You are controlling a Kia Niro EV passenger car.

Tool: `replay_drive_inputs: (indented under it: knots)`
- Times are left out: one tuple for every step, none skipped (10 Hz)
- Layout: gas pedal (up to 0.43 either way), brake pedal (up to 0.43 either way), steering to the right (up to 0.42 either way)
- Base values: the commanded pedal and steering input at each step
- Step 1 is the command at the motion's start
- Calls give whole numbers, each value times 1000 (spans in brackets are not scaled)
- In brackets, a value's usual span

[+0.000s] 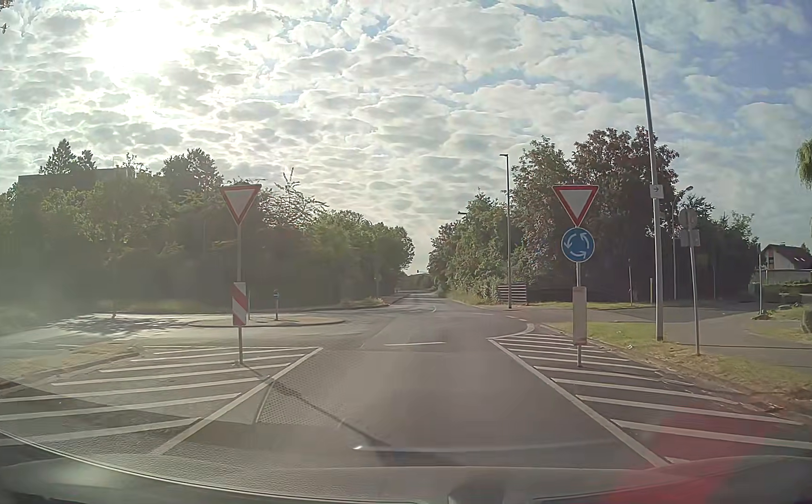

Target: Follow the waypoints while adhering to traffic rules and regulations

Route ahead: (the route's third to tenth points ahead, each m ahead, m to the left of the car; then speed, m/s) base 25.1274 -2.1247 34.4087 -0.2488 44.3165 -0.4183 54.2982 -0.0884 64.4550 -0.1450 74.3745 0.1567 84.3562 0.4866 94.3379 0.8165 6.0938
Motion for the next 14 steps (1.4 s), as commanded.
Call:
replay_drive_inputs:
  knots:
    - [20,30,9]
    - [28,30,9]
    - [39,30,9]
    - [39,30,9]
    - [47,30,9]
    - [59,30,9]
    - [59,30,9]
    - [67,30,9]
    - [79,30,9]
    - [79,30,9]
    - [79,24,9]
    - [87,24,8]
    - [87,30,8]
    - [87,30,8]
